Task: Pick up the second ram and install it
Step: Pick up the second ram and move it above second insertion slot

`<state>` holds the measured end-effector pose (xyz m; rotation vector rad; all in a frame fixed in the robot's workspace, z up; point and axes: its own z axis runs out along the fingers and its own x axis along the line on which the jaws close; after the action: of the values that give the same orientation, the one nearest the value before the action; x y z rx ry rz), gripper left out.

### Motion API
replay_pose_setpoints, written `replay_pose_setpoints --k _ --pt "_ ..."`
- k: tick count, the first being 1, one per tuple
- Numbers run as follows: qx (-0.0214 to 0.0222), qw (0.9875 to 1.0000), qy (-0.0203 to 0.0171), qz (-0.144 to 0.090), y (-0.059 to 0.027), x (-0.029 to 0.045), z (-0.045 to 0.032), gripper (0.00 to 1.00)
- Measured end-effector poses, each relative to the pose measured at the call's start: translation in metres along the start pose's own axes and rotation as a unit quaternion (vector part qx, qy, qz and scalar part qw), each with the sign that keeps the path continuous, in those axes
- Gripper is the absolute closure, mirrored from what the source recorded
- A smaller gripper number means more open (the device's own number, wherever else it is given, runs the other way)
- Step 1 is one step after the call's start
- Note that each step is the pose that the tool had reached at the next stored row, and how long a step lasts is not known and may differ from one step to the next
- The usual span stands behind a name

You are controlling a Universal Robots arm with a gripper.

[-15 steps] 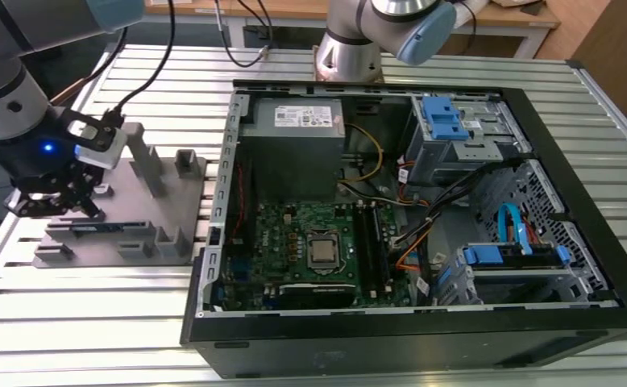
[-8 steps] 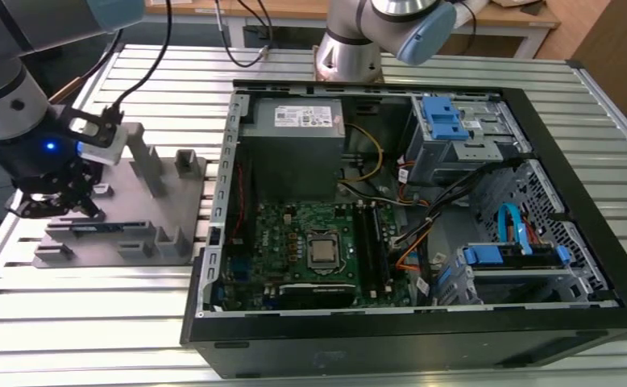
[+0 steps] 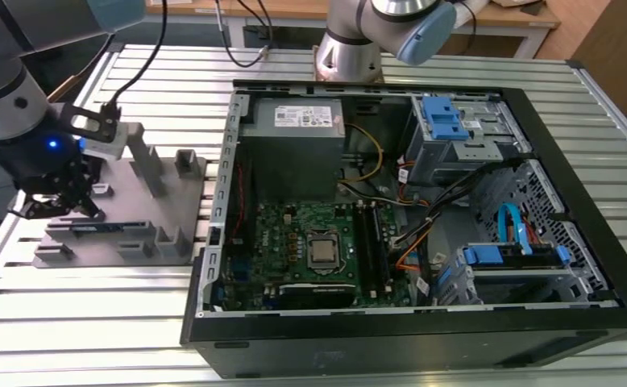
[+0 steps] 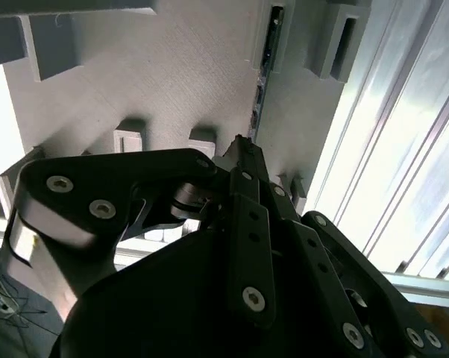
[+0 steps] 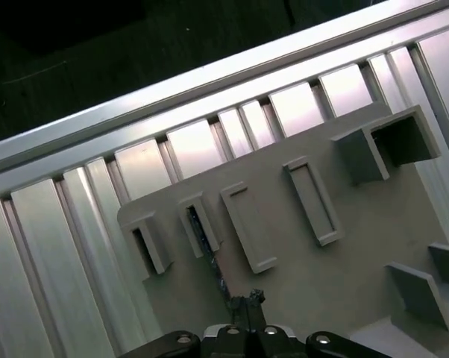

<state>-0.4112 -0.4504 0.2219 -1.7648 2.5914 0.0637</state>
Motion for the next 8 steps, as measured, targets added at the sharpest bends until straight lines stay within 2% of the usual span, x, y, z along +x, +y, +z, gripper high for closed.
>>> replay_pose_setpoints --k 4,8 --pt "-0.0008 0.9996 0.0009 -0.029 0.0 0.0 0.0 0.89" --pt "-0.0017 0.9982 0.0018 -0.06 0.0 0.0 0.0 0.89"
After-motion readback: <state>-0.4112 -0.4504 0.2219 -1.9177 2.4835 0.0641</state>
